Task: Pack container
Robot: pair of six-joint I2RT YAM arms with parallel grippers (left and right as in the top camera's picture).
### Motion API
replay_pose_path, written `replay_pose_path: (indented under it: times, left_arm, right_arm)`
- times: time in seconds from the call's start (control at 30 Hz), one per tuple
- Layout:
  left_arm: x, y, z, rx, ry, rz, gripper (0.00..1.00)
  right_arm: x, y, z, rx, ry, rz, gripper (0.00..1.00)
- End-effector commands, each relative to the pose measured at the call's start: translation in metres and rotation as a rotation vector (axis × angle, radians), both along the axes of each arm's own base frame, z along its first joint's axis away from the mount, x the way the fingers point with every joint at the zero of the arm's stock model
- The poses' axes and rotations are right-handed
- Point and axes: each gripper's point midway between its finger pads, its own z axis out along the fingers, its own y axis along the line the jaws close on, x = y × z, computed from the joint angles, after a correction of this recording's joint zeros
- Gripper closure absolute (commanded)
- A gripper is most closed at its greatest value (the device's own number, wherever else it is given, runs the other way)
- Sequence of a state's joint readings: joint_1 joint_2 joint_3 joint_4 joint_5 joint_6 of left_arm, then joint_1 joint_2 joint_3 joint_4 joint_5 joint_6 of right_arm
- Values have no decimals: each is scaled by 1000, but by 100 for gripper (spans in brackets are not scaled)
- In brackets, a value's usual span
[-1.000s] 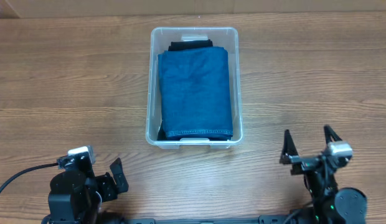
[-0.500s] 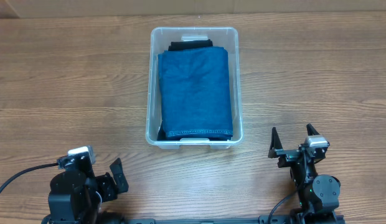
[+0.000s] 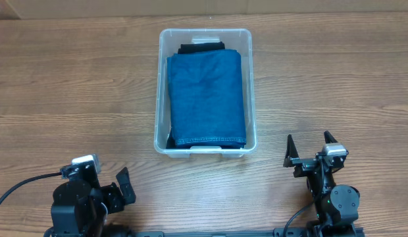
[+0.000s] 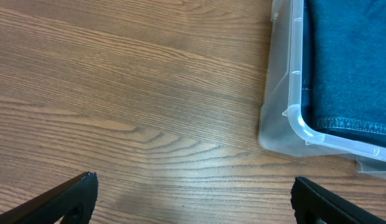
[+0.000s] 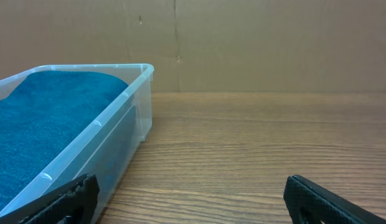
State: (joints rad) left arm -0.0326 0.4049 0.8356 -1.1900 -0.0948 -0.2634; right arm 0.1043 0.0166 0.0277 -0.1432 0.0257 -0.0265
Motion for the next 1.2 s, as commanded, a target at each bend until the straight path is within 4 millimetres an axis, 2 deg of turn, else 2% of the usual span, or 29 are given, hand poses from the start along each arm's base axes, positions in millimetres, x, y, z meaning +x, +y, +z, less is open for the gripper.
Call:
replay_pose_path:
  times: [0.0, 0.1, 0.13, 0.23, 0.33, 0.47, 0.5, 0.57, 1.17]
  left_arm:
    - [-2, 2, 2, -2, -23, 20, 0]
    - [5, 0, -1, 34, -111, -29, 0]
    - [19, -8, -11, 57, -191, -104, 0]
    - [43, -14, -25, 57, -331, -132, 0]
    - [73, -26, -22, 94, -571, -214, 0]
    - [89, -31, -18, 168, -751, -259, 0]
    - [91, -32, -23, 166, -756, -259, 0]
    - [92, -30, -48, 159, -682, -255, 0]
    - [92, -30, -49, 161, -683, -252, 0]
  right_arm:
    - [-1, -1, 6, -2, -20, -2, 0]
    - [-1, -1, 6, -2, -20, -2, 0]
    - [-1, -1, 6, -2, -20, -2, 0]
    - [-1, -1, 6, -2, -20, -2, 0]
    - [-1, -1, 6, -2, -20, -2, 0]
    - [-1, -1, 6, -2, -20, -2, 0]
    - [-1, -1, 6, -2, -20, -2, 0]
    - [-1, -1, 6, -2, -20, -2, 0]
    - [-1, -1, 6, -2, -20, -2, 0]
